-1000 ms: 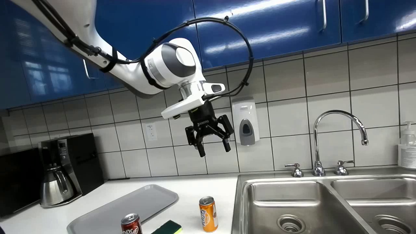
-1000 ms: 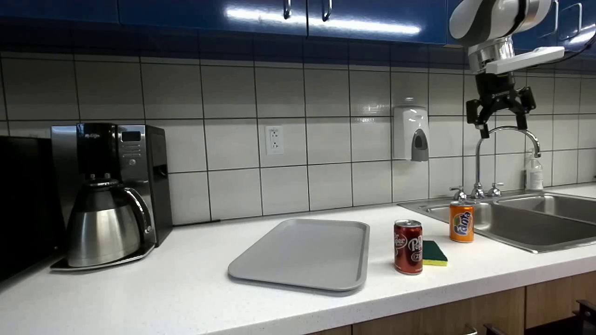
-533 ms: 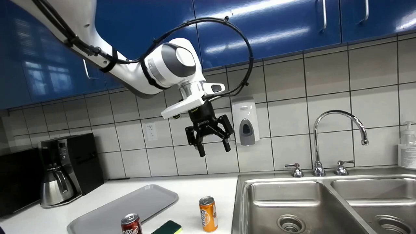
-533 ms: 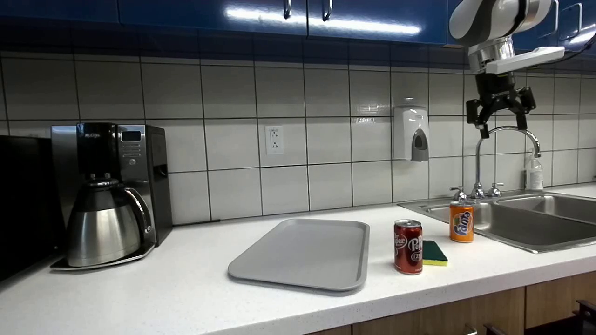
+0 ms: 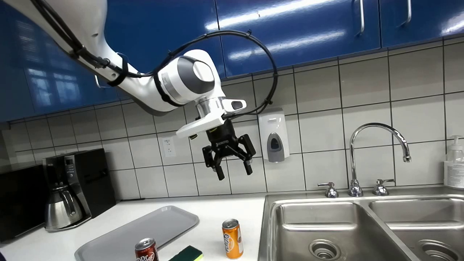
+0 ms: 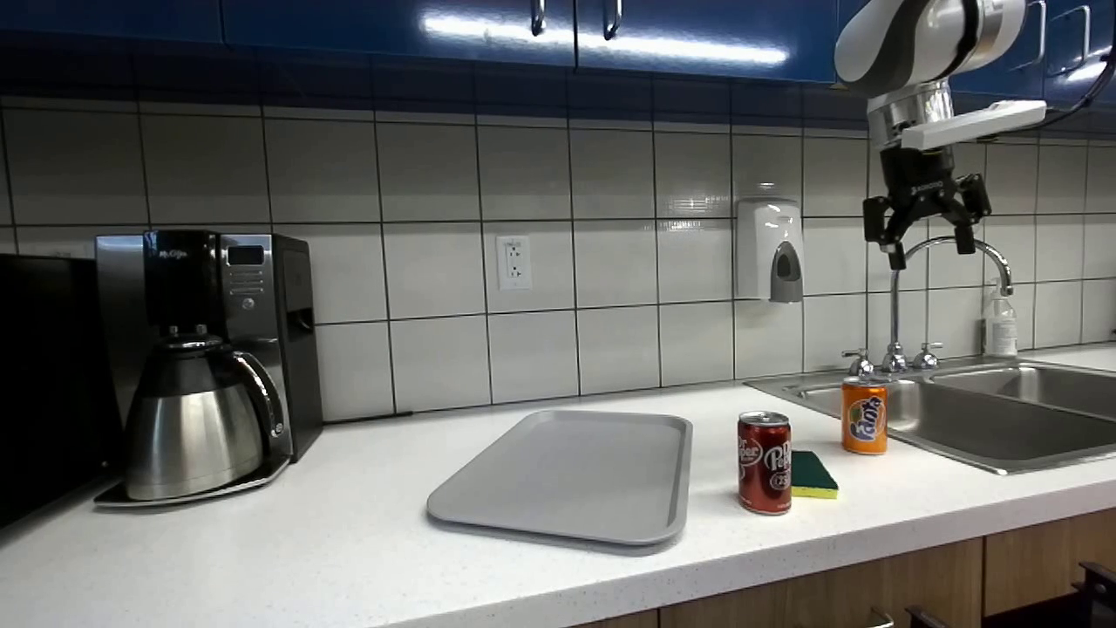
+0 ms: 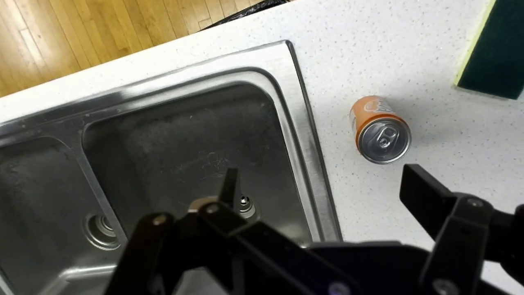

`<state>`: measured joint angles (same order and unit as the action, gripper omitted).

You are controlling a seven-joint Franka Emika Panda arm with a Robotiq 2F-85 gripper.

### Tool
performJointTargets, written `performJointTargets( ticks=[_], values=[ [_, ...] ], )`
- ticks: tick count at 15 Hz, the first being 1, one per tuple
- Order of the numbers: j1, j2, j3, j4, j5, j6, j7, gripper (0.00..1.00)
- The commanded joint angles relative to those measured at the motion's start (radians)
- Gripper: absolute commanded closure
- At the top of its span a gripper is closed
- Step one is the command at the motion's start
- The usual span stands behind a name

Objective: Place the cans on the tray

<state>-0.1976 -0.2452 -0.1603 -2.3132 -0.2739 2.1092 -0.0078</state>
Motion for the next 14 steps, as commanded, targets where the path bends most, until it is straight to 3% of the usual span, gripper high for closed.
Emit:
performJointTargets(
  ticks=[1, 14],
  values=[
    [0.005, -0.006, -0.004, -0.031, 0.016, 0.046, 0.004, 0.0],
    [0.012, 0.115, -0.006, -0.057, 0.076, 0.176, -0.017, 0.0]
  ],
)
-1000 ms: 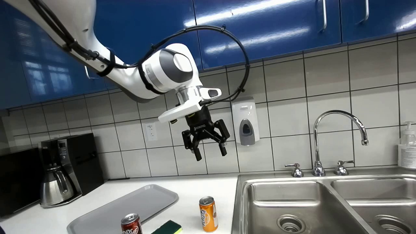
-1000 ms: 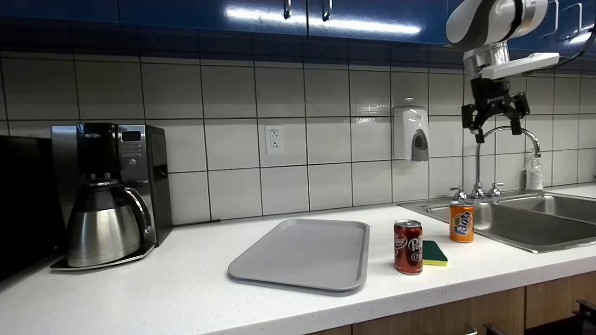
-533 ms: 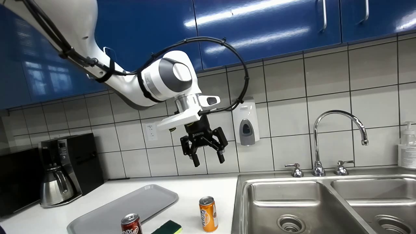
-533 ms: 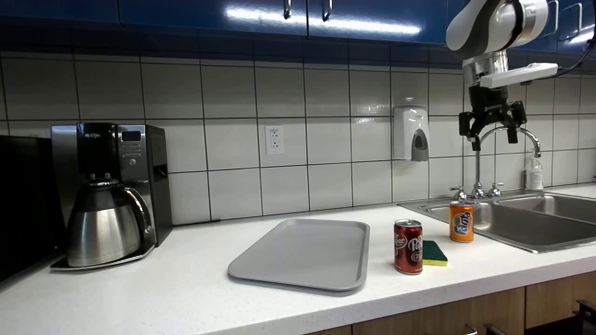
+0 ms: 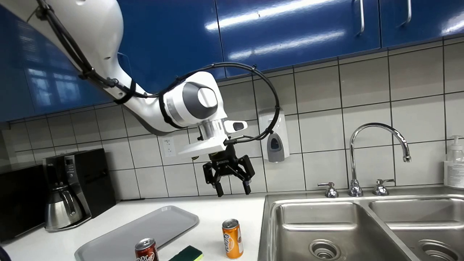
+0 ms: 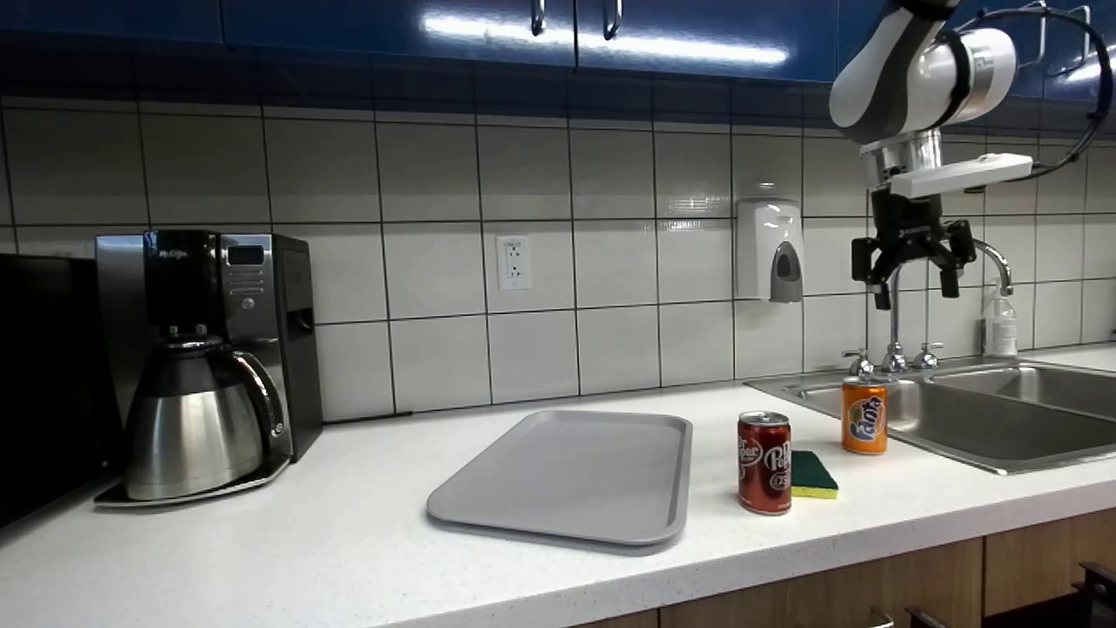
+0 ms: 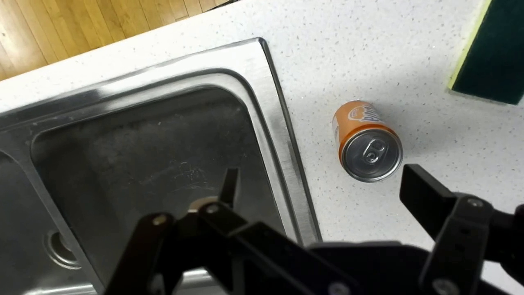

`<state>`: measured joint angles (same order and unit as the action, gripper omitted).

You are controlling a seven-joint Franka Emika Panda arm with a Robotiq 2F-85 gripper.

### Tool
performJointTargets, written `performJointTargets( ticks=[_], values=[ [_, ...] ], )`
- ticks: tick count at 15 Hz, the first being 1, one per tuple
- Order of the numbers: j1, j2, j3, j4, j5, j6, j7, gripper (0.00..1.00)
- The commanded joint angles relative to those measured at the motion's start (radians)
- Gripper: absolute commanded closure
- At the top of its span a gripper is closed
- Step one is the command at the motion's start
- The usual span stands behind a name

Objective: Place the cans on the tray

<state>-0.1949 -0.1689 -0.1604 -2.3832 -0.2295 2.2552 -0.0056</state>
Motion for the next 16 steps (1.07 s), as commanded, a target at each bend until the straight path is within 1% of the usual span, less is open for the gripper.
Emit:
performJointTargets(
  ticks=[1, 11, 16],
  values=[
    [0.011, 0.051, -0.007, 0.015, 0.042, 0.039, -0.026, 0.0],
    [0.027, 0.187, -0.002, 0.062, 0.119, 0.11, -0.118, 0.0],
    [0.035, 0.231, 0.006, 0.086, 0.125, 0.123, -0.178, 0.0]
  ],
)
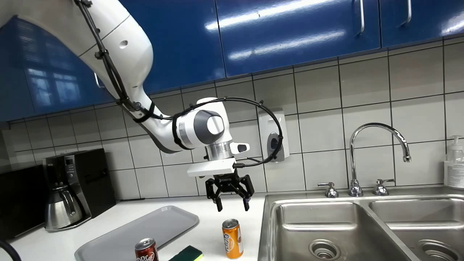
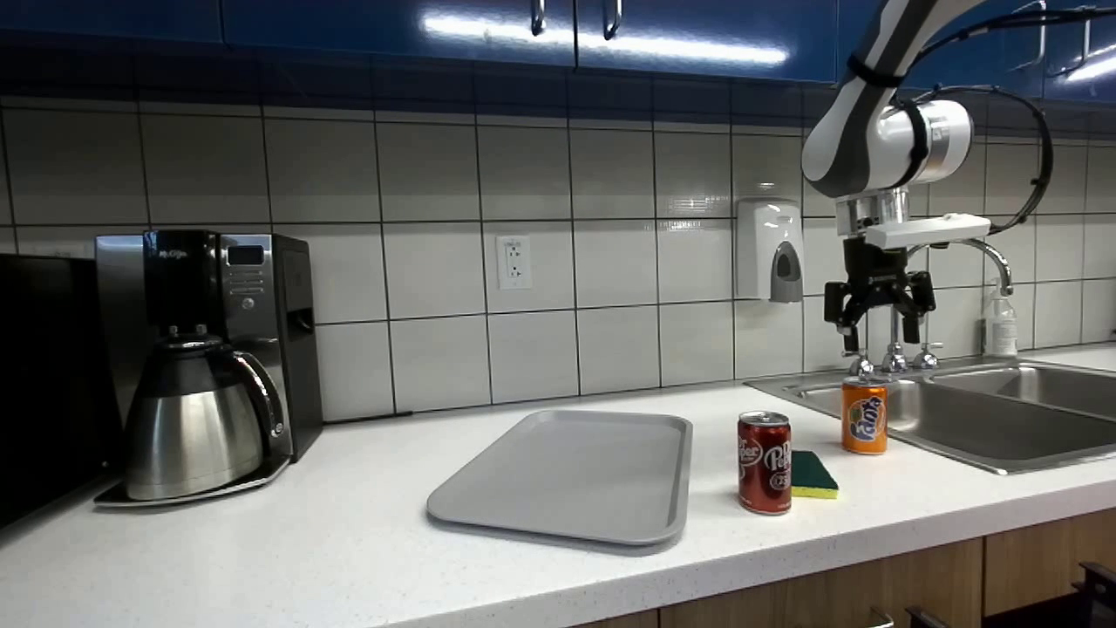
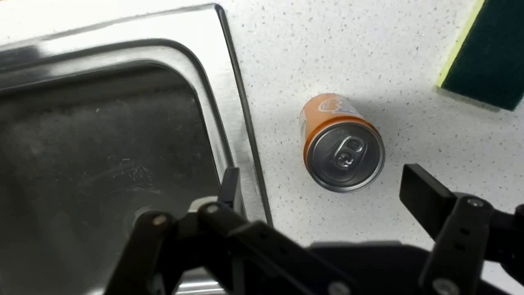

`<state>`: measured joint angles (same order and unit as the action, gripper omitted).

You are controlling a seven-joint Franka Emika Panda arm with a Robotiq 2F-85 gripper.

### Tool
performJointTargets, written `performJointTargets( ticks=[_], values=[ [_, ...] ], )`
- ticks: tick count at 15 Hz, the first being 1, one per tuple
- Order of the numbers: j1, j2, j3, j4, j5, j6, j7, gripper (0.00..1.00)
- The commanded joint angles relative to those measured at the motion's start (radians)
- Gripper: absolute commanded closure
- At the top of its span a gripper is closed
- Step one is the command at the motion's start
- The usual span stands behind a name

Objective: Place the cans on the tray

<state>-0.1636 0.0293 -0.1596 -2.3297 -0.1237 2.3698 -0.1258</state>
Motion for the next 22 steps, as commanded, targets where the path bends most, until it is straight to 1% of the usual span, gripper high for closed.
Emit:
performJointTargets(
  ticks=[1, 9, 22],
  values=[
    [0.006, 0.039, 0.007, 0.034, 0.017, 0.016, -0.068, 0.0],
    [0.02, 0.071, 0.02, 0.018, 0.01, 0.094, -0.126, 0.0],
    [0.012, 0.145, 0.038, 0.012, 0.033, 0.121, -0.197, 0.0]
  ],
)
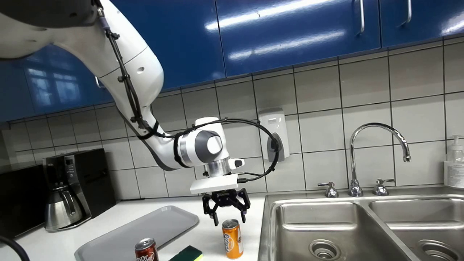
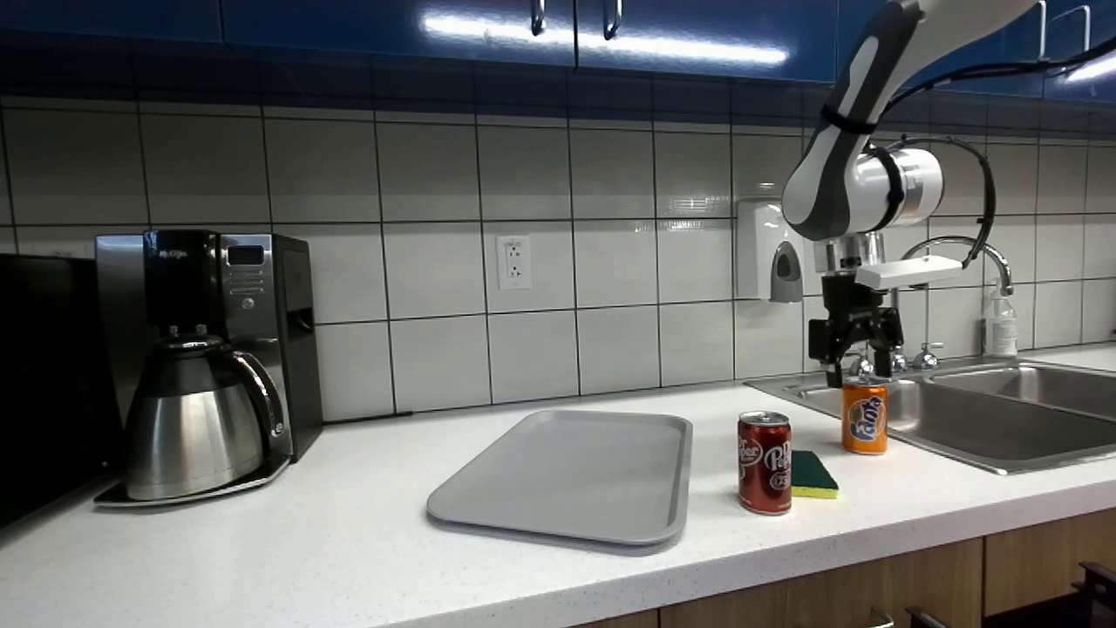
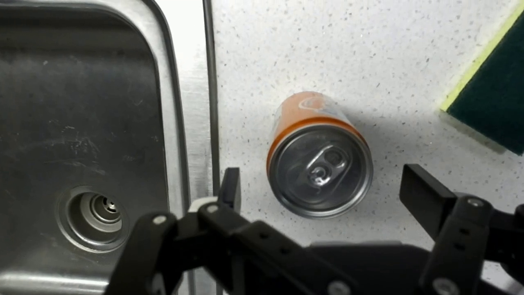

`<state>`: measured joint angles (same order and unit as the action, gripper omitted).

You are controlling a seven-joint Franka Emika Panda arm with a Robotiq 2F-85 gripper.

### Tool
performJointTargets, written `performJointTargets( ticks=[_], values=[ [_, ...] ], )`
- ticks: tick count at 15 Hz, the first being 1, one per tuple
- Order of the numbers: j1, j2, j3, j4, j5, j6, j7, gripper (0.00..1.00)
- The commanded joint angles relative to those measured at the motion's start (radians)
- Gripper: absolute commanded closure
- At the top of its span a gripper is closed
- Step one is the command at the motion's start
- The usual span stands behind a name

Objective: Place the cans on the tray

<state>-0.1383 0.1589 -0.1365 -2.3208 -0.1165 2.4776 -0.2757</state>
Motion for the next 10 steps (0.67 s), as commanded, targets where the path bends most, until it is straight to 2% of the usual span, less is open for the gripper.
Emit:
performJointTargets(
  ticks=[1, 10],
  values=[
    [-0.015, 0.022, 0.016, 0.004, 0.027, 0.011, -0.053, 0.0],
    [-0.026, 0.073, 0.012, 0.008, 0.017, 0.029, -0.06, 0.0]
  ],
)
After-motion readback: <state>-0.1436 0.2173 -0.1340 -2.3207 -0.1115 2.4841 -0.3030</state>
